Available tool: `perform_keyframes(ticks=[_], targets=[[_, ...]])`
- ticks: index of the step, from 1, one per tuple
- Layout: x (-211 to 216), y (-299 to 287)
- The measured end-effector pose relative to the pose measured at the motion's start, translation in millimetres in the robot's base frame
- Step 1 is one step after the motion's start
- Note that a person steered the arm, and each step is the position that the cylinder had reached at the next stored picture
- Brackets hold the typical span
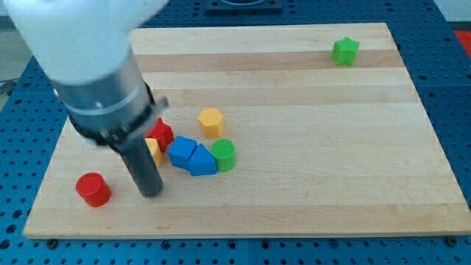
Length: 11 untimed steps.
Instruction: Separate the blue blocks
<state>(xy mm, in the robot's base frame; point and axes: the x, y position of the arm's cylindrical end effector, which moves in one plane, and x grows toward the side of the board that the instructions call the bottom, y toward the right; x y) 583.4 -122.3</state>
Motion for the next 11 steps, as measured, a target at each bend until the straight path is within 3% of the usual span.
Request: perform_keyframes(ticks=[1,2,4,5,6,7,8,9,11], targets=[[7.6,46.9],[5.7,46.9],[-94.0,36.0],[-103.0,36.0],[-85.2,36.1],[-3.4,50.9],[1.8,61.5],[-63.5,104.9],[-144.3,106.5]])
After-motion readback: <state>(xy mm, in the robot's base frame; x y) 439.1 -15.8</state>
